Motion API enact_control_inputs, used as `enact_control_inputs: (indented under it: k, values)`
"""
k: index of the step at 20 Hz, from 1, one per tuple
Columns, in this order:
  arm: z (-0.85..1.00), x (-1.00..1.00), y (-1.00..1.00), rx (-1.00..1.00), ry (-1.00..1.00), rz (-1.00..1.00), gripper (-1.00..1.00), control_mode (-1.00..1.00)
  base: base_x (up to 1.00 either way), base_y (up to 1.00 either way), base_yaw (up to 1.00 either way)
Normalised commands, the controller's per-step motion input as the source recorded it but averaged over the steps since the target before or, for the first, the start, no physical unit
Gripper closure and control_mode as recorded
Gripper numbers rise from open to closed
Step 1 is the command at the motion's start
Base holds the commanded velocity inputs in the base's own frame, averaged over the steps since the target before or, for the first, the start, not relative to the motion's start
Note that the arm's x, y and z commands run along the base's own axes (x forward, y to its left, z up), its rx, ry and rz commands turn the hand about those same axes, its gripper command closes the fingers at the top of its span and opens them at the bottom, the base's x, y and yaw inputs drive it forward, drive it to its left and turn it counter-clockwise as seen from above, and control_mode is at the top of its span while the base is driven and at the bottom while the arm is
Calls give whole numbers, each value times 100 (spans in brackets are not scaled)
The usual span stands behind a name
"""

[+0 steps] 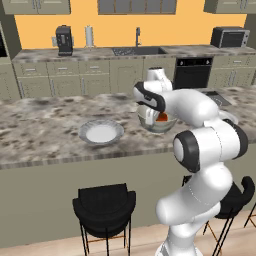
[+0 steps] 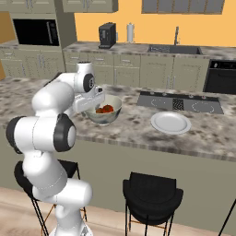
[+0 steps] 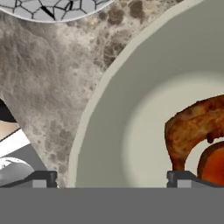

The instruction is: Pick the chicken drumstick and tomato from their plates and place them in the bowl. Then put the bowl in the fridge.

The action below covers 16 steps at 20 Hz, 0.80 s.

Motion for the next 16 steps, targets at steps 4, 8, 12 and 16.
enact_control_inputs:
  k: [4, 8, 12, 16]
  values:
    - [-20, 9, 0, -6, 0, 0, -100, -100, 0, 0, 0]
    - [-22, -1, 0, -3, 0, 0, 100, -100, 0, 0, 0]
    - [-20, 0, -1, 0, 0, 0, 100, -100, 0, 0, 0]
    - [-14, -4, -8, 0, -1, 0, 100, -100, 0, 0, 0]
